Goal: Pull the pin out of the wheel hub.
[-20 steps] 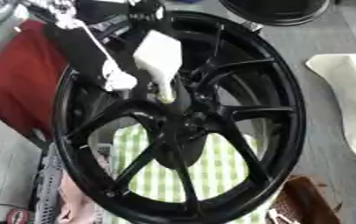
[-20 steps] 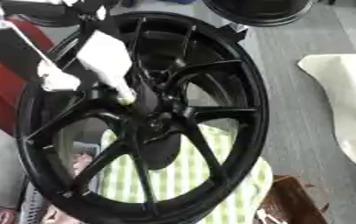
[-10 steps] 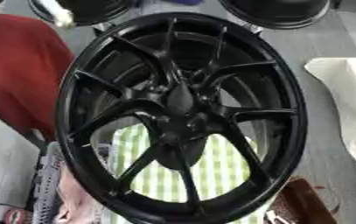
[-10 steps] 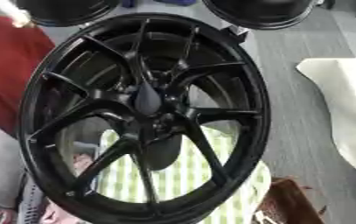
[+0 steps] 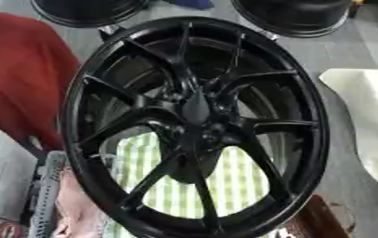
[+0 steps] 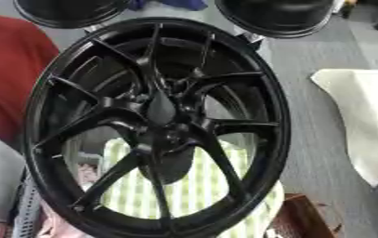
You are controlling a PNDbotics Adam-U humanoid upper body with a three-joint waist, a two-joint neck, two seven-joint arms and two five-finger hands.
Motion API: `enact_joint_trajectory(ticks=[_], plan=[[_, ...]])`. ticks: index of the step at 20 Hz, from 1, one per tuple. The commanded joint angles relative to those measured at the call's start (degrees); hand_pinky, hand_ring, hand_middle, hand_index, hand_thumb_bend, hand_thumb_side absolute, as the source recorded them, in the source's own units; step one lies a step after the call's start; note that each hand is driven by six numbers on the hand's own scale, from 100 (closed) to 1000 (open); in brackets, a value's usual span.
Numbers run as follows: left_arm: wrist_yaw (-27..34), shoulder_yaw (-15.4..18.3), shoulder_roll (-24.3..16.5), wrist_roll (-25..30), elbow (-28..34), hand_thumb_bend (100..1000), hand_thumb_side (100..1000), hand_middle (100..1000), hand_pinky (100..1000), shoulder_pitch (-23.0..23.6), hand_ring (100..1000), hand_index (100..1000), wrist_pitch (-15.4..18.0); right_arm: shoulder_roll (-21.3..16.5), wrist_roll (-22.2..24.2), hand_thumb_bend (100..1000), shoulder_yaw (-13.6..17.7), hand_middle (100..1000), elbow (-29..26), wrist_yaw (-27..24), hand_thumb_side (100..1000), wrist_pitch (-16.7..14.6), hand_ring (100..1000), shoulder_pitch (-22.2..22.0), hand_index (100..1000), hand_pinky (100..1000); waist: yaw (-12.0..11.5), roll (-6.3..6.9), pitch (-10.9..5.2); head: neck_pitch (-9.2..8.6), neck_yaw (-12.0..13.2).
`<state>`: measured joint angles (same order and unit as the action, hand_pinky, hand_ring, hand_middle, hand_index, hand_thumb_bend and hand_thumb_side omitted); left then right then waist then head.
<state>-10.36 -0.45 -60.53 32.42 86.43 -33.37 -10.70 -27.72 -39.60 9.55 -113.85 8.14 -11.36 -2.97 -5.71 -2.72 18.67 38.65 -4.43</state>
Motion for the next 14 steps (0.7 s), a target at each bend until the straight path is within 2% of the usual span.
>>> enact_joint_trajectory(ticks=[1,4,5,6,8,10,14], plan=[[-1.1,1.4,-1.6,-0.1,-0.6,353,572,832,943,-0.6,861,900,1.1,-0.6,0.0,100,0.4,591,-0.7,0.2,377,-0.1,700,0.4,684,632,0.0,0.07,-0.76,-0.66,0.2],[0.5,2.0,-1.2,-1.7,-0.5,226,573,798,938,-1.1,836,871,0.3,-0.5,-0.1,100,0.4,591,-0.7,0.2,377,-0.1,700,0.4,684,632,0.0,-0.02,-0.68,-0.54,0.2],[1.3,2.1,-1.1,-2.4,-0.2,143,559,775,929,-1.3,816,847,-0.1,-0.5,-0.1,100,0.4,591,-0.7,0.2,377,-0.1,700,0.4,684,631,-0.1,-0.03,-0.68,-0.48,0.2],[2.0,2.3,-1.0,-3.4,0.3,100,567,736,916,-1.4,778,824,-0.6,-0.4,-0.1,100,0.4,591,-0.7,0.2,376,-0.1,700,0.4,684,632,-0.1,-0.06,-0.69,-0.48,0.2],[5.7,3.2,-0.2,-6.5,2.9,100,615,679,909,-2.0,730,796,-0.8,-0.5,0.0,100,0.3,591,-0.7,0.2,383,-0.1,700,0.4,684,632,-0.2,-0.21,-0.74,-0.46,0.0],[11.9,4.0,0.6,-11.0,6.7,100,616,661,908,-2.2,716,786,0.2,-0.6,0.0,100,0.4,591,-0.7,0.2,371,-0.1,701,0.3,685,632,-0.3,-0.36,-0.82,-0.40,-0.1],[27.5,5.3,3.4,-25.4,17.3,100,647,656,914,-0.9,694,796,4.2,-1.0,0.0,100,0.6,592,-0.7,0.2,363,-0.5,702,0.3,686,634,-0.5,-0.64,-0.97,-0.42,0.0]])
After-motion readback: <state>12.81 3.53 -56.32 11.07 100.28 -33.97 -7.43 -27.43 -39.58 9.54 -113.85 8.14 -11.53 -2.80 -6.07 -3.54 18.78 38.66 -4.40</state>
